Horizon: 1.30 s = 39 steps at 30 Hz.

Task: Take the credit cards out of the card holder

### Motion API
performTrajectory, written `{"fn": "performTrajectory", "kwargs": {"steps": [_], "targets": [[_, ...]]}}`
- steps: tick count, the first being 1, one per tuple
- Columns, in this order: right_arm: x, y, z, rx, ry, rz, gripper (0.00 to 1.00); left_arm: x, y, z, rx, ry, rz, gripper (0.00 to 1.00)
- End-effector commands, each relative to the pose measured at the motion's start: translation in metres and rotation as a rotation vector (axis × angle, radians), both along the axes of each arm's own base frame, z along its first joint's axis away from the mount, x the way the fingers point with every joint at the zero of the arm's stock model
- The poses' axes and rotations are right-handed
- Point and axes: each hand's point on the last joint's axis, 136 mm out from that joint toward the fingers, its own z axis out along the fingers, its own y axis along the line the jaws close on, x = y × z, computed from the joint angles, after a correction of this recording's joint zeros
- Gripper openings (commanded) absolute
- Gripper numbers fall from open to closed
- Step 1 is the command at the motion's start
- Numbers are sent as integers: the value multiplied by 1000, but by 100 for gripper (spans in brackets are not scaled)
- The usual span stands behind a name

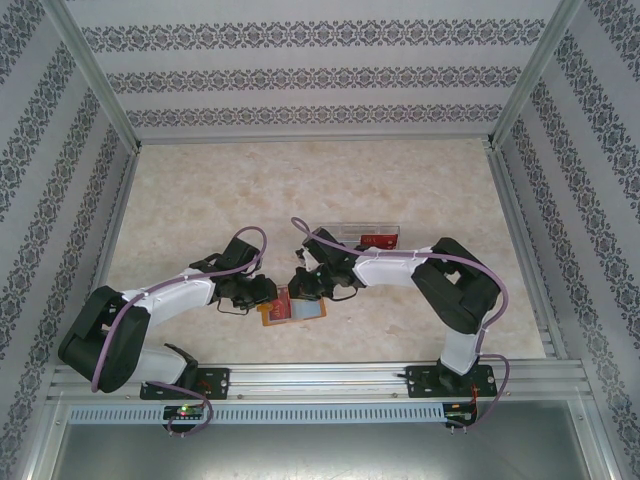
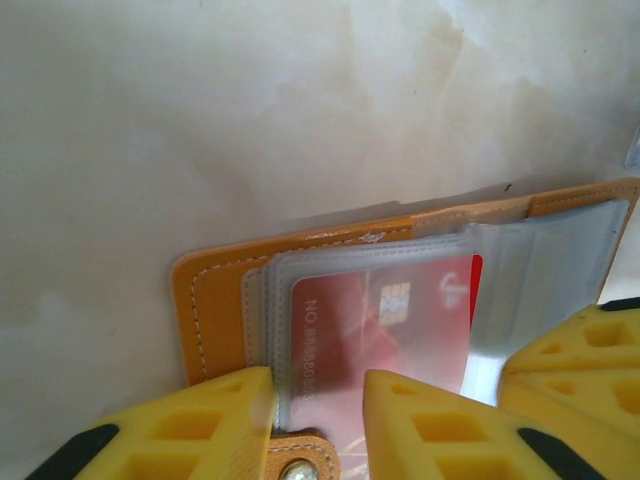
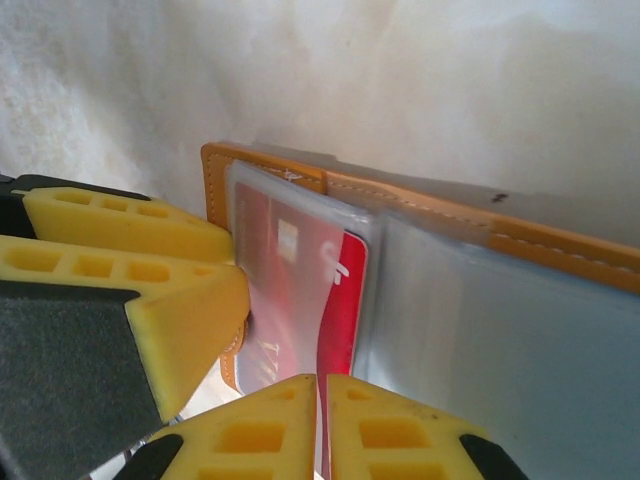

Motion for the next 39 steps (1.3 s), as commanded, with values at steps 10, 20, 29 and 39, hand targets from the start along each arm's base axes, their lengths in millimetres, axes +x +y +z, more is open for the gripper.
{"fn": "performTrajectory", "kwargs": {"steps": [10, 20, 29, 39], "targets": [[-5, 2, -11, -34, 27, 17, 19, -2, 5, -6, 22, 24, 14, 30], [-3, -7, -6, -49, 10, -7, 18, -2, 5, -7, 23, 28, 12, 28], [-4, 5, -9, -5, 35, 12, 16, -1, 3, -7, 16, 28, 12, 28], [-4, 15, -5, 39, 45, 27, 14, 1, 0, -6, 2, 27, 14, 28]]}}
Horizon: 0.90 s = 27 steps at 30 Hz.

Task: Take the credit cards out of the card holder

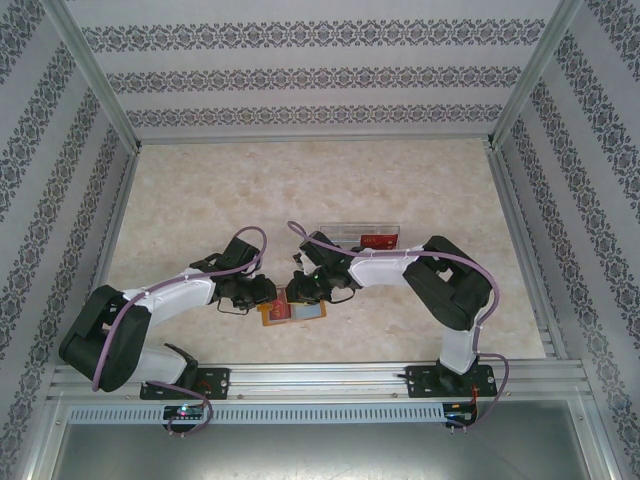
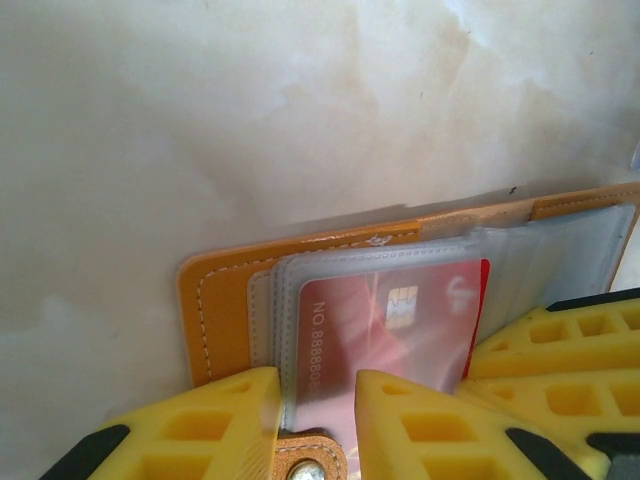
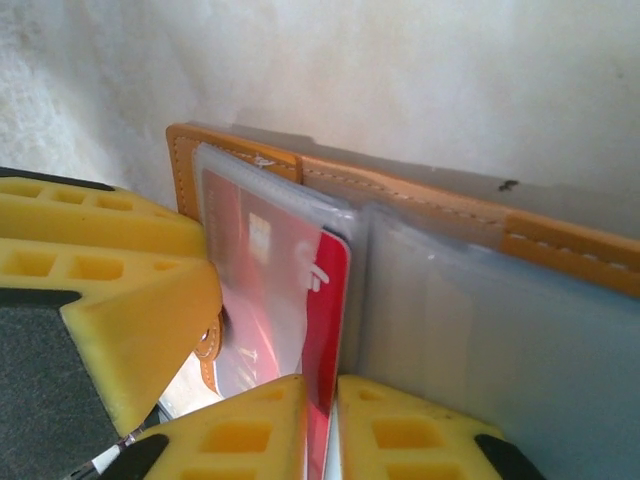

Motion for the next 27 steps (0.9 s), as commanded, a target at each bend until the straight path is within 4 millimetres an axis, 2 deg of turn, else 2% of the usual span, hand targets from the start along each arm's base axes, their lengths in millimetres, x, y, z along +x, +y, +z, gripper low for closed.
{"fn": "performTrajectory", "kwargs": {"steps": [1, 5, 10, 14, 20, 22, 24, 25, 27], "targets": [[2, 13, 6, 48, 3, 12, 12, 1, 0, -5, 1, 23, 12, 28], [3, 10, 7, 47, -4, 5, 0, 0, 1, -5, 4, 23, 14, 28], [7, 0, 11, 37, -25, -20, 0, -1, 5, -5, 23, 24, 20, 29], [11, -12, 16, 34, -42, -41, 0, -1, 7, -4, 34, 19, 19, 34], [9, -23, 15, 22, -40, -51, 0, -1, 7, -5, 32, 21, 18, 35], [8, -23, 13, 21, -36, -47, 0, -1, 7, -5, 31, 19, 19, 32], [8, -23, 10, 17, -28, -46, 0, -1, 7, -5, 29, 18, 20, 25], [8, -23, 8, 15, -24, -45, 3, -1, 6, -5, 29, 20, 21, 21], [8, -21, 5, 16, -16, -44, 9, -2, 6, -5, 27, 21, 21, 20]]}}
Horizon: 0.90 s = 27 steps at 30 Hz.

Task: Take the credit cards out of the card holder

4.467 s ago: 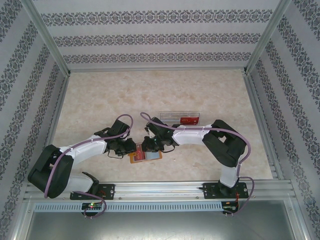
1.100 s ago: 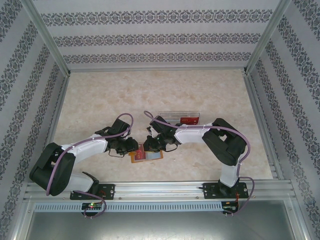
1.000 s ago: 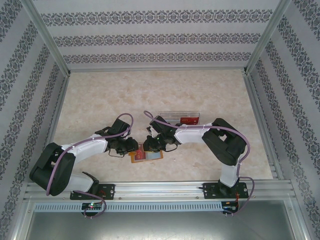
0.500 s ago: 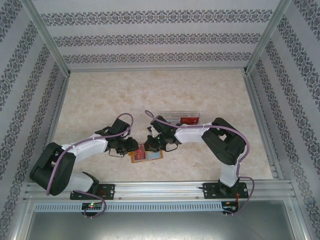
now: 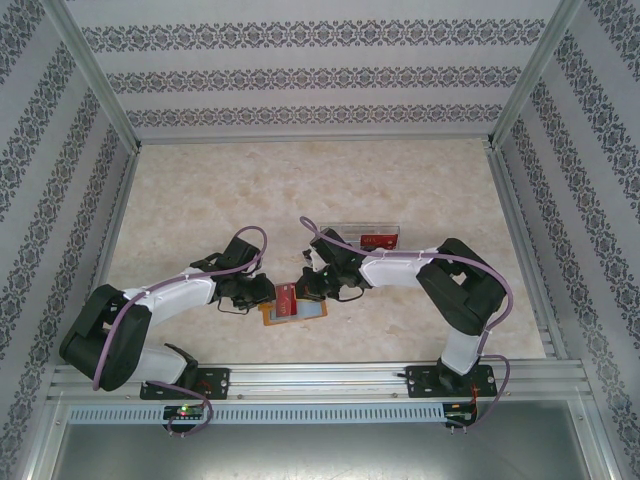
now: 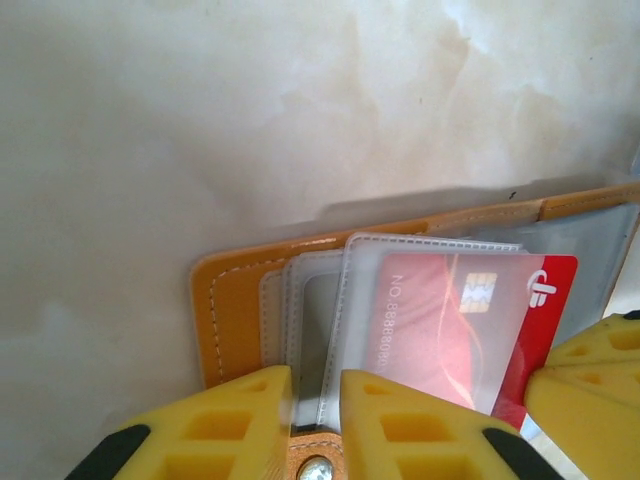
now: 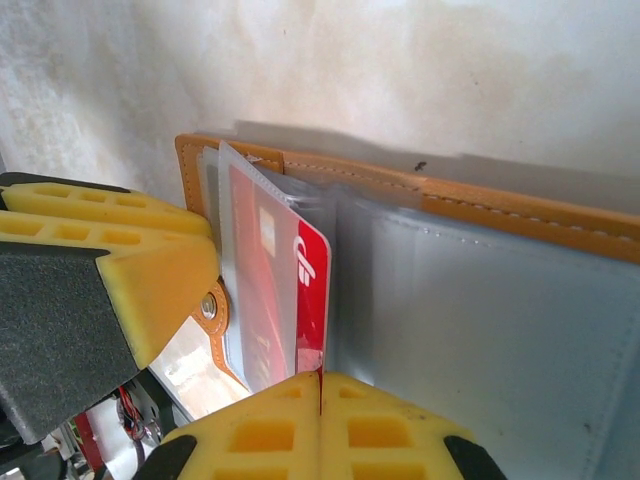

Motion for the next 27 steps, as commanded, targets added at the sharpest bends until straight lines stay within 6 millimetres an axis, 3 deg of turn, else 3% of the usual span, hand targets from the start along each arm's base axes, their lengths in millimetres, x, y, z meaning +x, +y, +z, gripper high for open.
{"fn": "performTrajectory", "kwargs": {"steps": [1, 6, 19, 22, 25, 27], "targets": [[1, 0, -6, 2, -11, 11, 11, -4, 6, -6, 26, 26, 15, 19], [2, 9, -9, 4, -6, 16, 17, -5, 7, -7, 27, 33, 19, 19], [-1, 14, -15, 11, 16, 15, 18, -3, 6, -7, 27, 39, 24, 18], [-1, 15, -15, 14, 17, 14, 14, -3, 7, -9, 36, 48, 29, 17], [-1, 16, -18, 19, 26, 14, 1, -5, 10, -13, 57, 68, 36, 14], [-2, 14, -19, 15, 28, 8, 0, -6, 12, -15, 67, 77, 44, 11]]}}
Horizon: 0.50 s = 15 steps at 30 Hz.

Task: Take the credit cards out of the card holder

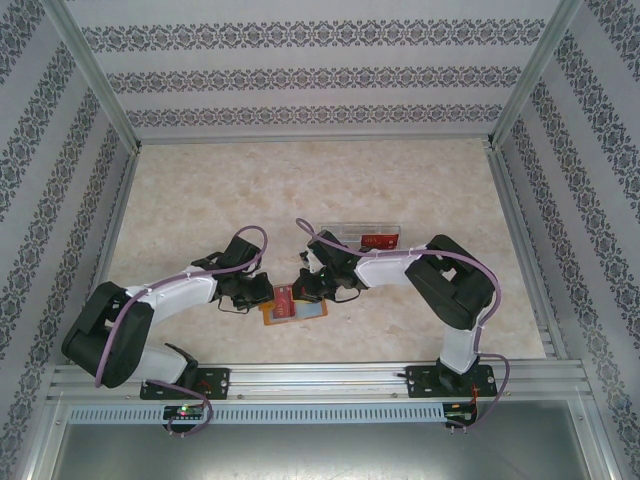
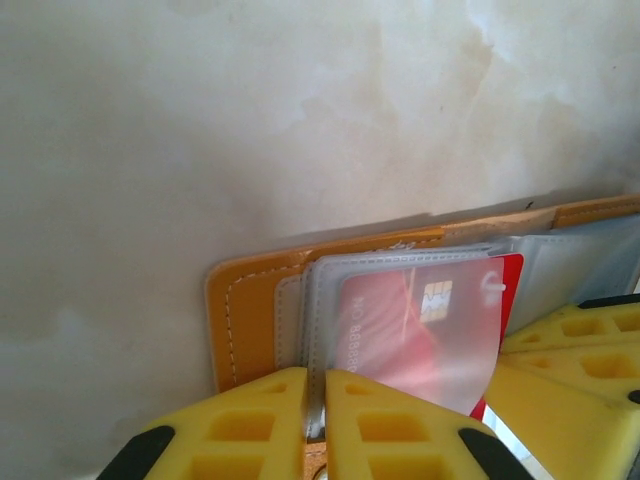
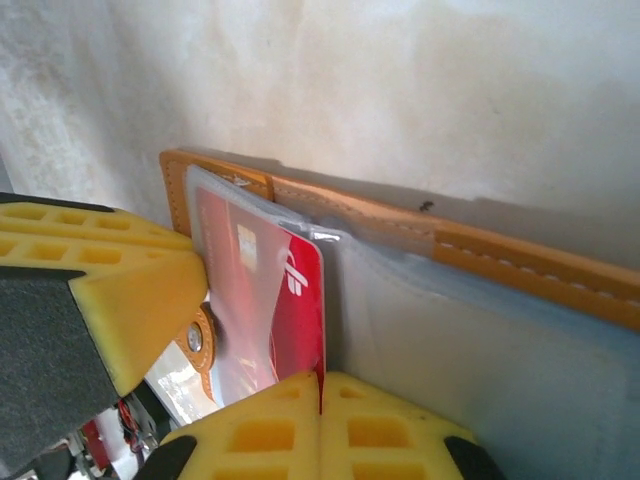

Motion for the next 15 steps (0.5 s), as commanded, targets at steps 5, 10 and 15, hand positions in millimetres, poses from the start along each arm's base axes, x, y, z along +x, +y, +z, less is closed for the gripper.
{"fn": "performTrajectory", "kwargs": {"steps": [5, 10, 15], "targets": [[-3, -6, -5, -18, 2, -14, 0, -11, 18, -17, 92, 74, 50, 6], [-3, -15, 1, -37, -23, -15, 0, -15, 24, -20, 117, 87, 62, 4], [-5, -24, 2, -65, -29, -11, 0, -15, 24, -20, 111, 84, 62, 5]]}}
